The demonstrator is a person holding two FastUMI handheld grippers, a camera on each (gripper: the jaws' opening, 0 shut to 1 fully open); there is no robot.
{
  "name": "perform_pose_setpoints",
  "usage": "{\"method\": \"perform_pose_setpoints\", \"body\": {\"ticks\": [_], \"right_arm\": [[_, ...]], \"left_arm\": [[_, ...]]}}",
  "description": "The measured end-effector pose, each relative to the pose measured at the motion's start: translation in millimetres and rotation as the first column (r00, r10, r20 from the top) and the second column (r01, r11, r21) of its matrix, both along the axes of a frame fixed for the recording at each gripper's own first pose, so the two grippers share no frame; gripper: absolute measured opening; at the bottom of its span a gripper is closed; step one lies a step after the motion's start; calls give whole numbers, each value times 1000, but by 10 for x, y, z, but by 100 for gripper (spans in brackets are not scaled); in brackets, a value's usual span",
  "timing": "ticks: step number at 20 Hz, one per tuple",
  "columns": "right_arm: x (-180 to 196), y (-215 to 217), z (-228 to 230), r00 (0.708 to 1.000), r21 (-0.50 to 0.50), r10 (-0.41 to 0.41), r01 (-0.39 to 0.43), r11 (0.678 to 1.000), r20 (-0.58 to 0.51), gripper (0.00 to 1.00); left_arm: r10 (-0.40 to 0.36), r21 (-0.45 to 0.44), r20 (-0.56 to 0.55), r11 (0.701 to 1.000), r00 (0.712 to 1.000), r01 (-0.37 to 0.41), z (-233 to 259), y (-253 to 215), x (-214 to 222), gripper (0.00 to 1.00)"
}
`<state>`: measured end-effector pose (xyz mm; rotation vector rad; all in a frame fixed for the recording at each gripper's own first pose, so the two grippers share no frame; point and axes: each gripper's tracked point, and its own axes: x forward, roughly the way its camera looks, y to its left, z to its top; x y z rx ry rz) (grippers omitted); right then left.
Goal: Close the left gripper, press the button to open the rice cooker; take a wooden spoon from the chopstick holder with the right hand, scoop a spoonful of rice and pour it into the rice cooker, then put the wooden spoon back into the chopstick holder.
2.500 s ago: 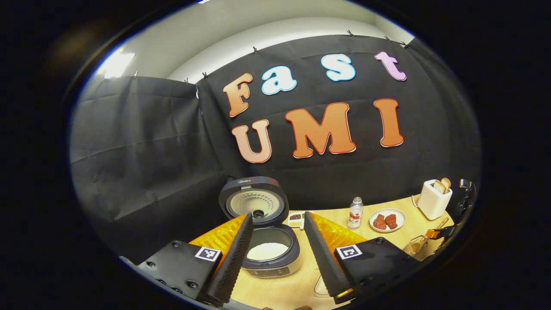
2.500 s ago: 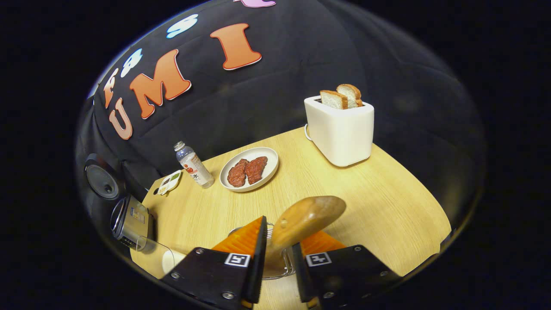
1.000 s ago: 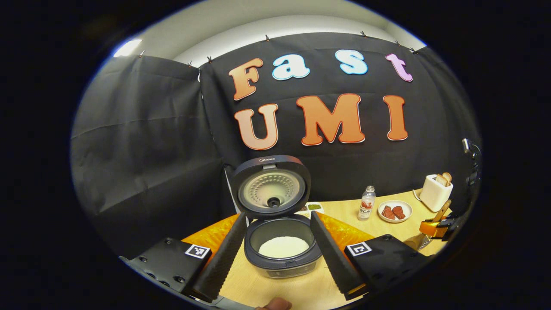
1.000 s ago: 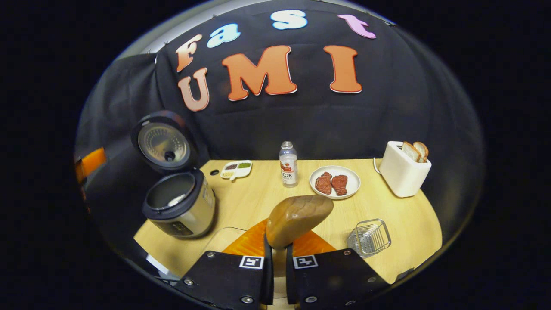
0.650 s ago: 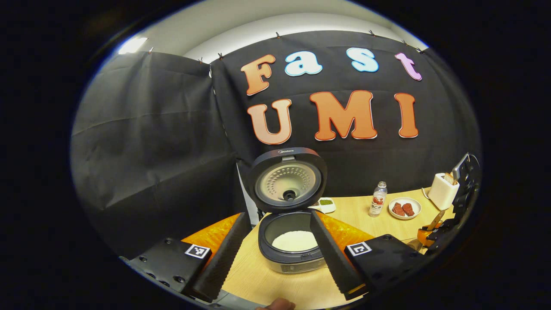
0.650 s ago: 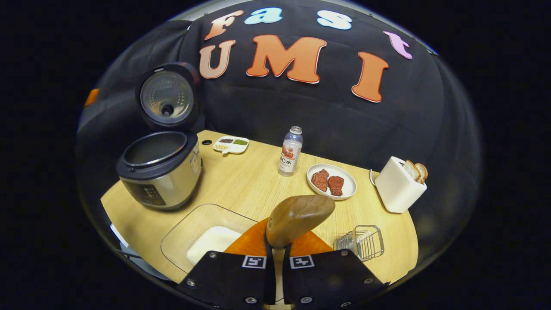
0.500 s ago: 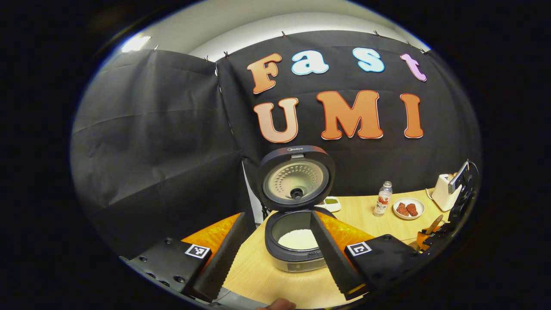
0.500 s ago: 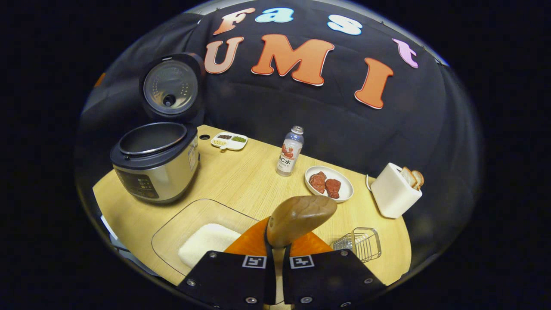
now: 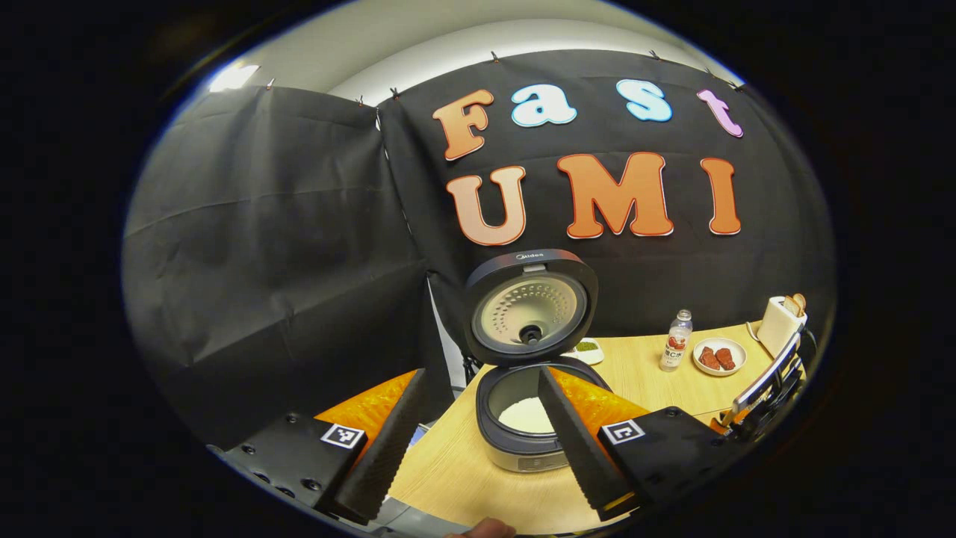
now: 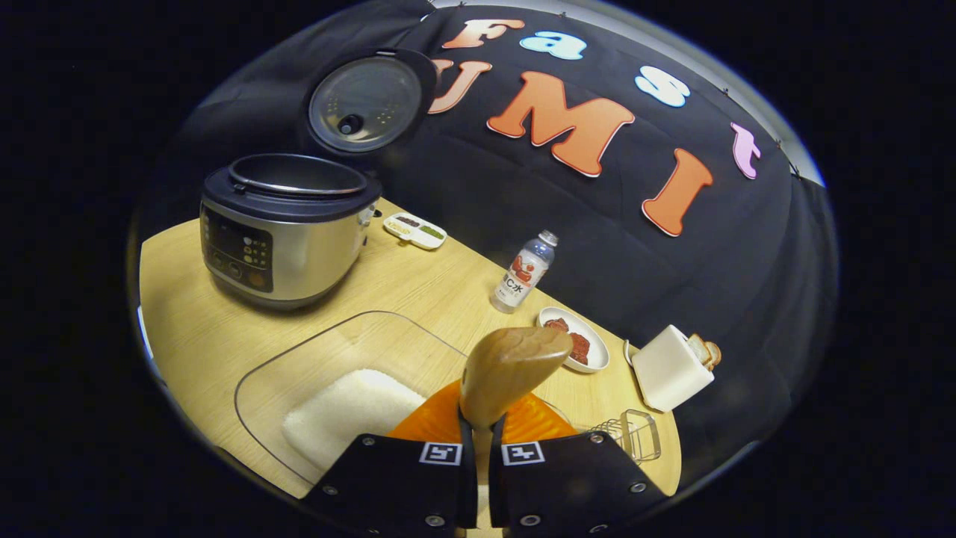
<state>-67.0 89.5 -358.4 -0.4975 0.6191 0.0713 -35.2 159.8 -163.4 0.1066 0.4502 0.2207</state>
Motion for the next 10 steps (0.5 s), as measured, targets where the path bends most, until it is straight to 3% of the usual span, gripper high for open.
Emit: {"method": "perform_pose_setpoints", "body": {"ticks": [1,3,4,9,10], "right_arm": [[-29,52,-31,1000,10,-8,8,1000,-7,6],[-14,80,-50,999,17,-34,34,999,-12,5],[1,93,-51,999,30,-49,49,998,-18,6],[123,196,-9,992,167,-113,122,978,-58,6],[145,220,-9,989,197,-129,141,970,-74,6]], "left_arm": [[-5,-2,-2,1000,1000,5,-3,-4,3,99],[-13,-1,-4,1000,1000,13,-7,-12,11,95],[-16,0,-7,1000,1000,16,-18,-14,4,100],[-14,-7,-12,1000,1000,14,-60,-6,-9,99],[-11,-8,-13,1000,1000,11,-59,1,-8,95]]}}
